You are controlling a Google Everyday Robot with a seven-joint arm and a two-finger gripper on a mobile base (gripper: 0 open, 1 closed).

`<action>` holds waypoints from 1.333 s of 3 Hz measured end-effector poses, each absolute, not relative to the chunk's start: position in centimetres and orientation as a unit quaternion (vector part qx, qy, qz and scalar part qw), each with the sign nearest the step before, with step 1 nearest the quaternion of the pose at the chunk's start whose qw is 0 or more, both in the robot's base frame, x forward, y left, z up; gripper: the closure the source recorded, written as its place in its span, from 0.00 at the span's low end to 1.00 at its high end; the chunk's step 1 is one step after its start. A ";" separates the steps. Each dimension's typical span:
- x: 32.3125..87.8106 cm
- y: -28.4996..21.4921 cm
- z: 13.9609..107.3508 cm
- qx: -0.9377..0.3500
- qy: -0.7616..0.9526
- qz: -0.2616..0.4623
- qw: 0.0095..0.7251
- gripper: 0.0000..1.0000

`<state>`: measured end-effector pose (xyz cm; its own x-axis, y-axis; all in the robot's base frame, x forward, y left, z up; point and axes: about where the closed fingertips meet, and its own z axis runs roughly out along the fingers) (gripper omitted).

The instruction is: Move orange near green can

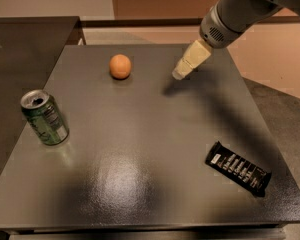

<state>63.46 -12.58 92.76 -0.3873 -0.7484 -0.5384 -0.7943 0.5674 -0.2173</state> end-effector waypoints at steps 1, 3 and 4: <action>66.8 -9.4 91.9 -0.474 0.819 0.068 0.316 0.00; 70.3 -1.3 90.2 -0.529 0.773 0.134 0.324 0.00; 70.6 2.6 88.8 -0.562 0.749 0.159 0.313 0.00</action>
Offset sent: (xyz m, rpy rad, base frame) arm 0.0845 0.1165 -0.0223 0.1797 0.0015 0.2140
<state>70.60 2.61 88.81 -0.1727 -0.7420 -0.6478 -0.9413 0.3180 -0.1134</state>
